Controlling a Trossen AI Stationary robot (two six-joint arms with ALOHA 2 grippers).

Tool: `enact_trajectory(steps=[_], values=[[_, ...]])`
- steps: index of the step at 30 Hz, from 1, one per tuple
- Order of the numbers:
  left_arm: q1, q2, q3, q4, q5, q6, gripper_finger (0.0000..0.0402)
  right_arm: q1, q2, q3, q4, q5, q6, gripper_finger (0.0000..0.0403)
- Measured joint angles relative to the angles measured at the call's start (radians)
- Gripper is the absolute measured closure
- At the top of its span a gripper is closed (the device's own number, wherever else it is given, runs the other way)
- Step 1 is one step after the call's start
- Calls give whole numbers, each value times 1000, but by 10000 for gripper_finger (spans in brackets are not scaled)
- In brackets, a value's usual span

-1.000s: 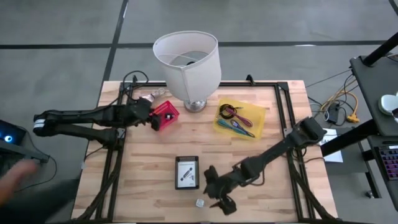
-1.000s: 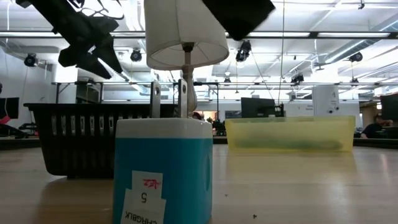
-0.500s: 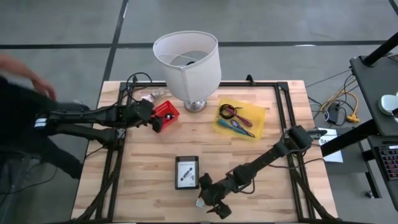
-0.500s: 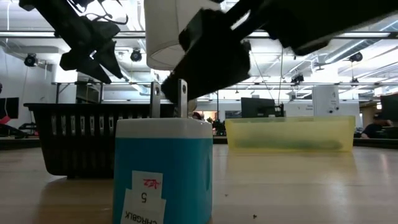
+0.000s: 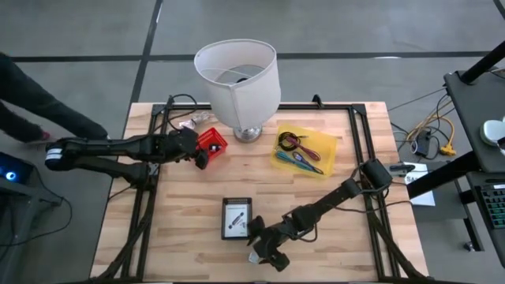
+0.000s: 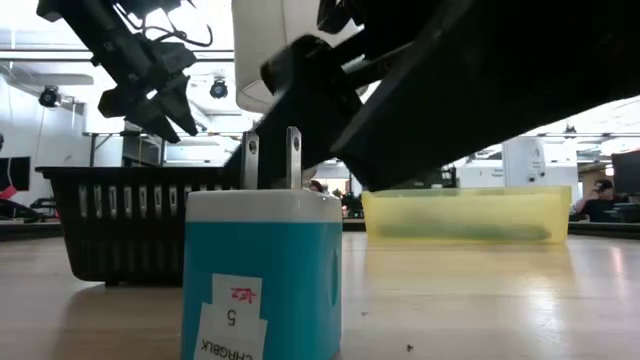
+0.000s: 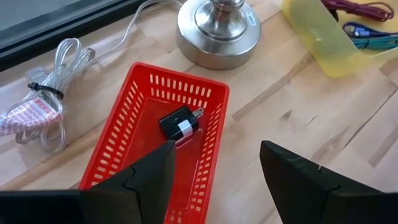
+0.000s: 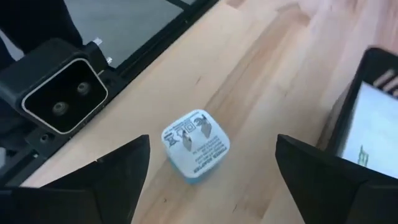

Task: Pick and place items into bin
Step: Put the blue charger adapter into the red bin

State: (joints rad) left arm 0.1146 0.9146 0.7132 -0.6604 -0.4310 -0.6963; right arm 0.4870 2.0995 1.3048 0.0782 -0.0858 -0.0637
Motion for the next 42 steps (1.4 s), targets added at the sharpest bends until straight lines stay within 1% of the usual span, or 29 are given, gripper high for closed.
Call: enact_trajectory(steps=[4, 7, 17, 21, 22, 31, 33, 37, 42], values=[[0, 16, 0, 3, -1, 1, 184, -2, 11, 0, 36, -8, -66, 76], [0, 24, 0, 7, -2, 1, 184, -2, 15, -1, 36, -30, -72, 77], [2, 25, 0, 26, -4, 19, 184, -2, 29, -2, 43, -31, -138, 77], [2, 25, 0, 29, -4, 49, 184, -1, 54, -3, 54, -94, -169, 78], [2, 24, 0, 28, -4, 49, 184, -1, 59, -3, 55, -96, -171, 78], [2, 20, 2, 49, -4, 49, 184, 4, 61, -2, 66, -93, -187, 79], [2, 20, 2, 51, -4, 49, 184, 4, 61, -2, 68, -60, -206, 80], [2, 25, 1, 60, -6, 49, 184, 4, 62, -2, 67, -47, -225, 109], [2, 27, 1, 61, -8, 49, 184, 4, 62, -2, 67, -47, -227, 175]])
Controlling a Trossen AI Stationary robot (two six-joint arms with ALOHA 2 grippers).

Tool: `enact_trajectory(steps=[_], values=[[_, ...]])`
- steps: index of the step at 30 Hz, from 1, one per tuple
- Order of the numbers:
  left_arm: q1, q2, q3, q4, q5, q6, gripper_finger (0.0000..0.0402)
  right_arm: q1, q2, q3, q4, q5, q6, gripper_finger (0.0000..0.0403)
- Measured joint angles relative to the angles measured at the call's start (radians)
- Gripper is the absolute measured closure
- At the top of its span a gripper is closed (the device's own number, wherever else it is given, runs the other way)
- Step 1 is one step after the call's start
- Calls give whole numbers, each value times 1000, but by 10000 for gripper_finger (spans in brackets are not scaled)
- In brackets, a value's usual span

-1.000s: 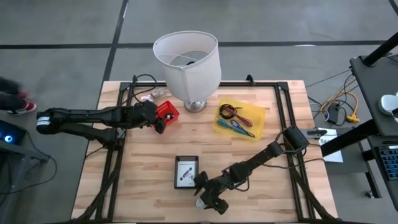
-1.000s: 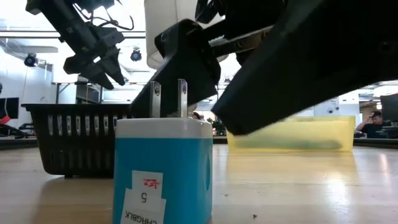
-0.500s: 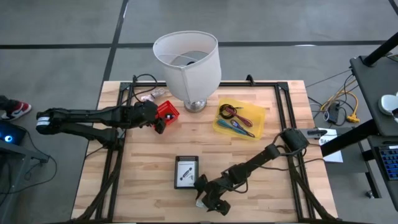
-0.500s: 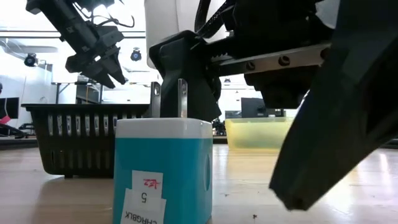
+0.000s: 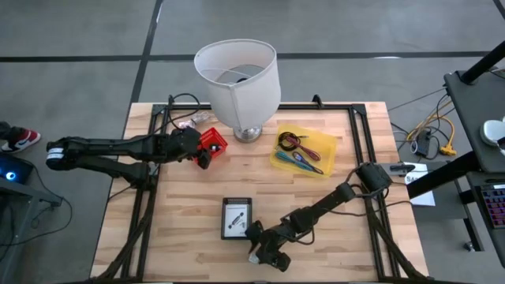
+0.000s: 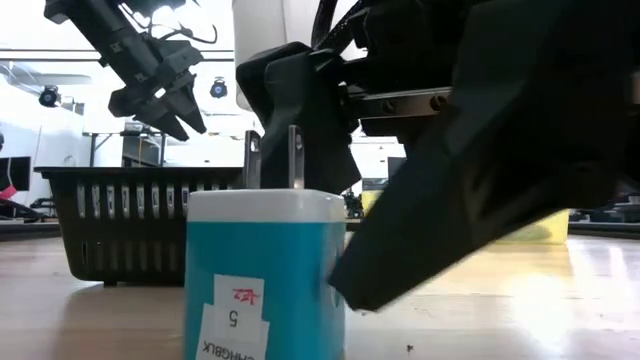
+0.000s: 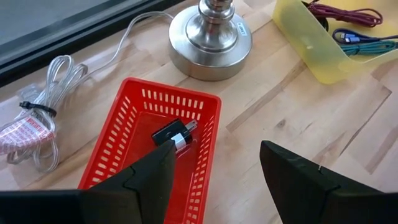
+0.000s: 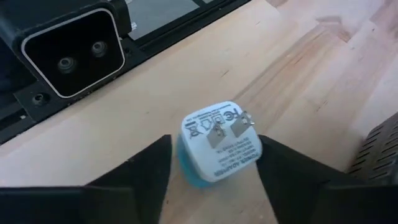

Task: Pick and place items into bin
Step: Put the blue charger adapter into the red bin

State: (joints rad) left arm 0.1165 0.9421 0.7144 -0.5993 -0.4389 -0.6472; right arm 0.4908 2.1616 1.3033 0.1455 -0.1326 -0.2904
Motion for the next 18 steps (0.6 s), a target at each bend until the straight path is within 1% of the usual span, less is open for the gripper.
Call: enact_trajectory(steps=[5, 8, 18], values=[[0, 0, 0, 1, 0, 0, 184, 0, 0, 0, 6, -2, 1, 246], [0, 0, 0, 3, 0, 0, 184, 0, 0, 1, 7, -3, 17, 274], [0, 0, -1, 8, -5, 1, 184, 0, 0, 1, 4, -4, 82, 271]])
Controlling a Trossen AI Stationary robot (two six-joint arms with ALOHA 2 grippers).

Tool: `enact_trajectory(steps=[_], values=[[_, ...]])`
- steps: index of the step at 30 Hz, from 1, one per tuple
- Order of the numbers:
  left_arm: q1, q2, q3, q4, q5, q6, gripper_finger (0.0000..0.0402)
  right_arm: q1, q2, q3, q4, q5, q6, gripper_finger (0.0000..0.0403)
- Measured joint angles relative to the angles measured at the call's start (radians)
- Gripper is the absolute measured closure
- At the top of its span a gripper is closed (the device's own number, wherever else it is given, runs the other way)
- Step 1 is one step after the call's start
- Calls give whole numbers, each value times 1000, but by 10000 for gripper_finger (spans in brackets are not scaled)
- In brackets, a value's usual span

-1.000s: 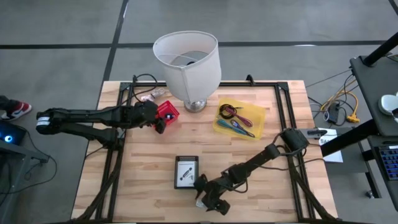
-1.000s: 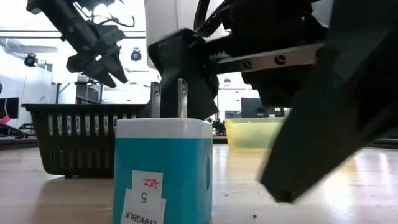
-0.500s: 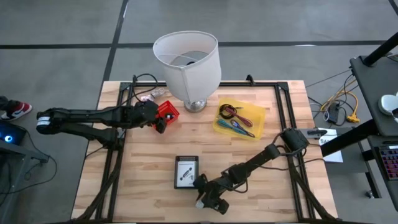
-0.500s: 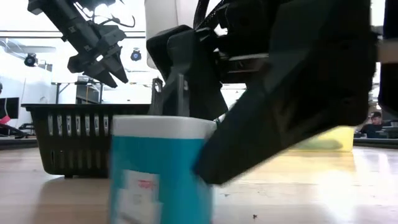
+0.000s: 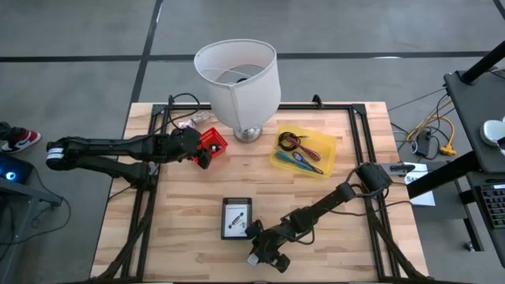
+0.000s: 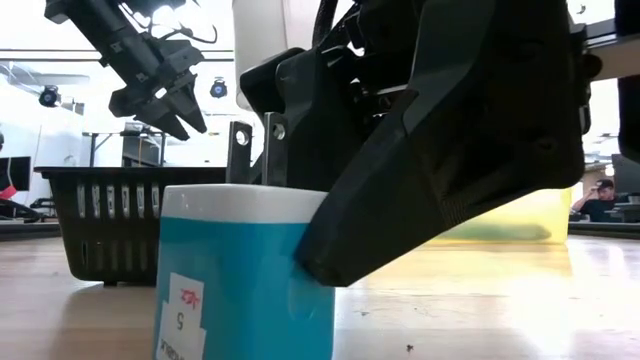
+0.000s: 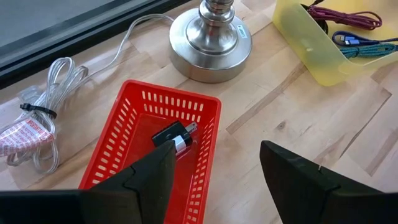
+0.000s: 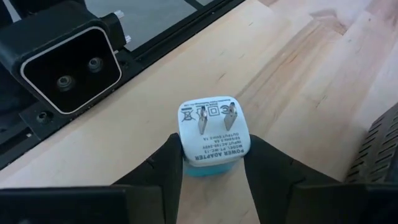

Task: Pick and place items into bin
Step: Put the blue charger adapter into the red bin

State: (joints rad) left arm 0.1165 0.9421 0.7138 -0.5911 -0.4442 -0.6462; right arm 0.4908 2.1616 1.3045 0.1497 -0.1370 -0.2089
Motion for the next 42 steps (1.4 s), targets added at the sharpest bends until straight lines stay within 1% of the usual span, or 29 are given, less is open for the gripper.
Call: enact_trajectory(steps=[7, 15, 21, 25, 30, 34, 39, 42], values=[[0, 0, 0, 0, 0, 0, 184, -3, 0, 0, -1, 4, 19, 273], [0, 0, 0, 1, 11, -1, 184, -22, -17, -2, -16, 9, -1, 273], [0, -2, 0, 13, 32, -1, 184, -58, -86, -2, -19, 10, 57, 273], [0, -2, 0, 17, 82, 0, 184, -76, -164, -2, -39, 15, 71, 273], [0, -8, 0, 32, 123, 8, 184, -96, -277, -2, -57, 129, 67, 273], [0, -25, -1, 60, 126, 3, 184, -133, -338, -2, -65, 241, 71, 273], [-1, -55, 3, 61, 131, -1, 184, -197, -356, -1, -56, 336, 71, 273], [-1, -84, 0, 91, 181, -1, 184, -238, -356, -1, -17, 387, 71, 273]])
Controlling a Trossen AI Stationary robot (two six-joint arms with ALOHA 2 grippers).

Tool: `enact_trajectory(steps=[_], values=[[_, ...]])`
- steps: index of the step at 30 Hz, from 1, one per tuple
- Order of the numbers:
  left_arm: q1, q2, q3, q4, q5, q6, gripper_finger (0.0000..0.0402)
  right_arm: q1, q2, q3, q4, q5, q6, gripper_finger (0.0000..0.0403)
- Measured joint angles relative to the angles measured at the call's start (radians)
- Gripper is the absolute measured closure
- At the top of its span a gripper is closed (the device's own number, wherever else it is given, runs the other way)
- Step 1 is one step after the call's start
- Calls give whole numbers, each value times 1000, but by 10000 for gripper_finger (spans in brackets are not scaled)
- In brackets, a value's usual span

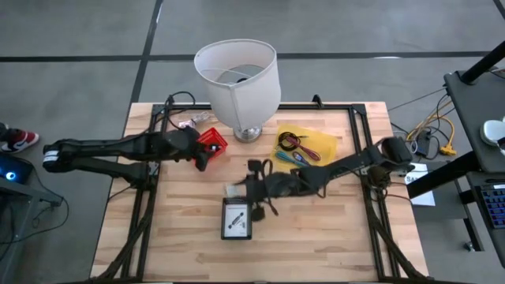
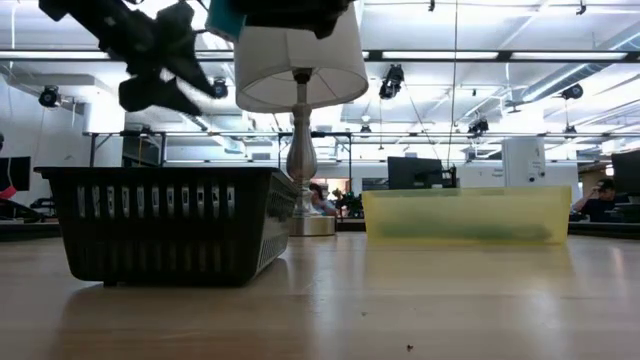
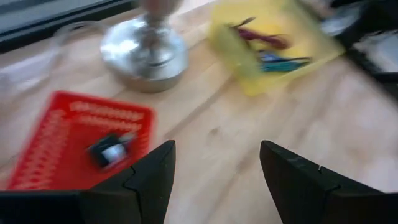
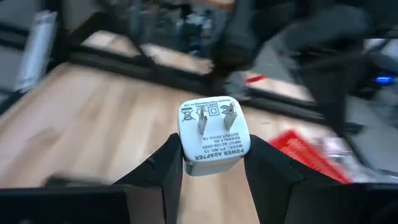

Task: Pick and place items into bin
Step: Put the blue charger adapter into the red bin

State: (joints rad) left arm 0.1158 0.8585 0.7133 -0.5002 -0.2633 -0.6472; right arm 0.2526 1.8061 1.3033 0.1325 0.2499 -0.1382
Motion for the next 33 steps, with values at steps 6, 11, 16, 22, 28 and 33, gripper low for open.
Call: enact_trajectory(steps=[6, 11, 16, 22, 28, 33], values=[[0, -46, -6, 160, 186, 92, 184, -63, 0, 0, 128, 23, 1, 273], [-1, -75, -7, 262, 318, 206, 184, -71, -19, 0, 165, 23, -26, 273], [-1, -108, -7, 359, 485, 332, 185, -67, -39, 0, 163, 21, 2, 273], [-13, -113, -7, 405, 521, 400, 185, -72, -72, 0, 174, 27, 74, 273], [-20, -47, -5, 421, 521, 424, 185, -83, -85, 0, 197, 42, 111, 273], [-20, 8, -5, 472, 520, 429, 185, -94, -85, 0, 187, 62, 113, 273]])
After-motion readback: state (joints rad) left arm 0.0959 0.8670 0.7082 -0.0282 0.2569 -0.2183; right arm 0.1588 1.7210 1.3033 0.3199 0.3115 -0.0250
